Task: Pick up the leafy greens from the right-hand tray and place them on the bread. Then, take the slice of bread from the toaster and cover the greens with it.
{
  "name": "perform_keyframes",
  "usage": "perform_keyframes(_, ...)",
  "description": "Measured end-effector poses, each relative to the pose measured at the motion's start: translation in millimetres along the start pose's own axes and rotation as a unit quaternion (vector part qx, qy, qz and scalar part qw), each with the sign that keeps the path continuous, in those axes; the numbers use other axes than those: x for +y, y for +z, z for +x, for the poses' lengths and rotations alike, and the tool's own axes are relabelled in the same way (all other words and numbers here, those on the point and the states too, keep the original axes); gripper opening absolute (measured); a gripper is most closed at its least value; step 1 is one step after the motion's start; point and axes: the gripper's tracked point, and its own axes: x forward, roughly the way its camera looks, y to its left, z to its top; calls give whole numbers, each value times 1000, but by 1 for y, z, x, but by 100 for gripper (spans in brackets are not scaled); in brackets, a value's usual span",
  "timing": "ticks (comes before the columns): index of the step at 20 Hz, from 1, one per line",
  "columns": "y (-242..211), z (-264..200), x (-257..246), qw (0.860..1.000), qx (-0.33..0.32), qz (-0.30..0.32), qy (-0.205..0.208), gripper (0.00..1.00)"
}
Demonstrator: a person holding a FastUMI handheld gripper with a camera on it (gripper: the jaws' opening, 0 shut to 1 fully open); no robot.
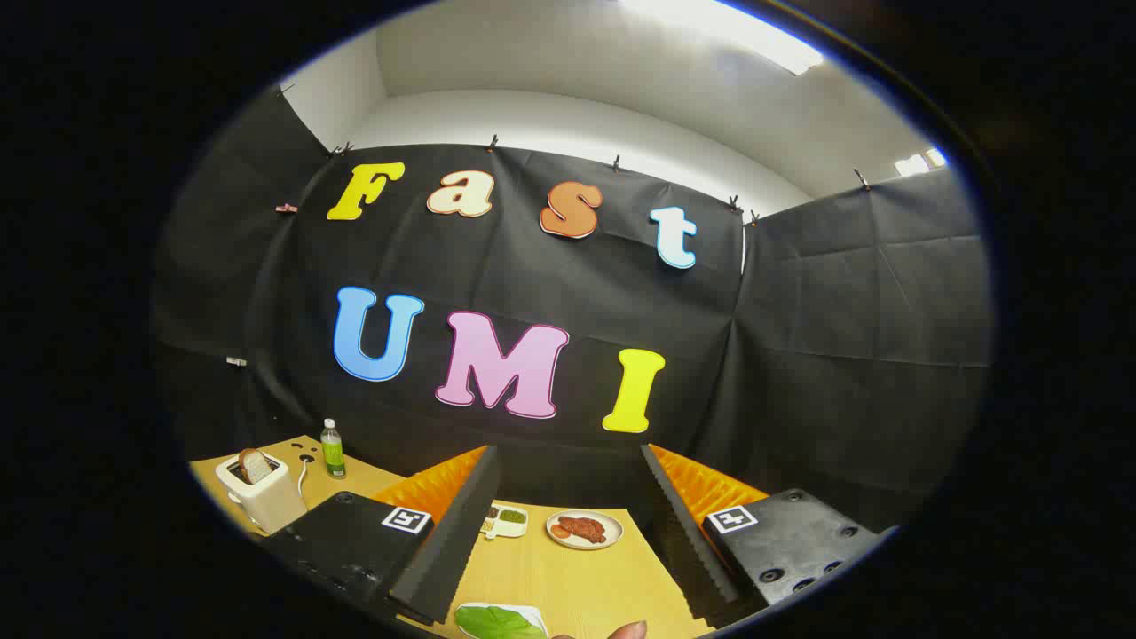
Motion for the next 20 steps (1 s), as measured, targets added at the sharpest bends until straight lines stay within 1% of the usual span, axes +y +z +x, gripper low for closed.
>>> perform_keyframes(6, -7, 3, 10, 999, 13, 3, 34, 97)
perform_keyframes(12, -18, 9, 13, 999, 25, 8, 39, 97)
perform_keyframes(15, -16, 11, 14, 999, 28, 12, 43, 97)
perform_keyframes(18, -14, 13, 11, 999, 22, 5, 43, 97)
perform_keyframes(20, -19, 15, 11, 999, 29, 0, 46, 97)
